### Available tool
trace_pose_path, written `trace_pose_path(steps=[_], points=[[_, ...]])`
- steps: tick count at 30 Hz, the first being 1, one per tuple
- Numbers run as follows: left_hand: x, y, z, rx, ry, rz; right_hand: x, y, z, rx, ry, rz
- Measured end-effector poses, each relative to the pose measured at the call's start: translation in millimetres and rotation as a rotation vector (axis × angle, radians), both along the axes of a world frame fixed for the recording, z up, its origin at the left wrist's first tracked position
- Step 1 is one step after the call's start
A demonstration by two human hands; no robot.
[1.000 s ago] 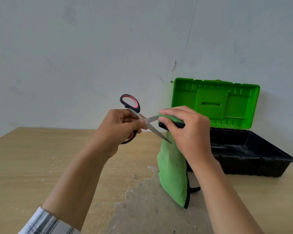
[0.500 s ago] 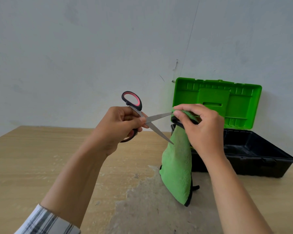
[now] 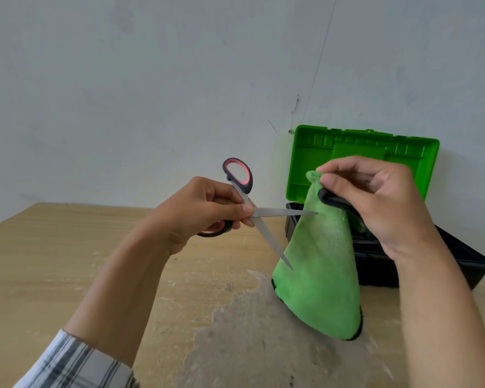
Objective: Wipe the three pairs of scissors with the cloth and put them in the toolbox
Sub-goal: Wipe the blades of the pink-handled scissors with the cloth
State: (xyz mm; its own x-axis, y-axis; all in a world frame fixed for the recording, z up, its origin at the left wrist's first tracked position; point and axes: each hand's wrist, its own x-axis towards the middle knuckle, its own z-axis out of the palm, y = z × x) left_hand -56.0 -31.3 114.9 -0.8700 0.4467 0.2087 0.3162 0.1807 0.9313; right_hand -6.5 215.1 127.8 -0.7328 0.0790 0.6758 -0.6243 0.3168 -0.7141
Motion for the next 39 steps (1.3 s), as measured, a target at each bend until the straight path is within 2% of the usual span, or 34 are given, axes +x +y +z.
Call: trace_pose_path(steps=[3, 10, 20, 29, 36, 39], points=[[-2, -2, 0, -0.005, 0.003, 0.032, 4, -6, 4, 0.222, 0.07, -0.098], [-3, -2, 0, 0.006, 0.018, 0.045, -3, -28, -7, 0.502, 0.059, -0.053], [-3, -4, -3, 0.024, 0.078, 0.055, -9, -33, -14, 0.527, 0.003, -0.064], [-3, 0, -3, 0.033, 0.109, 0.033, -8, -31, -12, 0.418, -0.053, -0.095], [-4, -4, -3, 0.026, 0.083, 0.057, -7, -9, -12, 0.413, -0.116, -0.142], [-5, -3, -4, 0.019, 0.044, 0.079, -8, 1, -14, 0.439, -0.117, -0.225]])
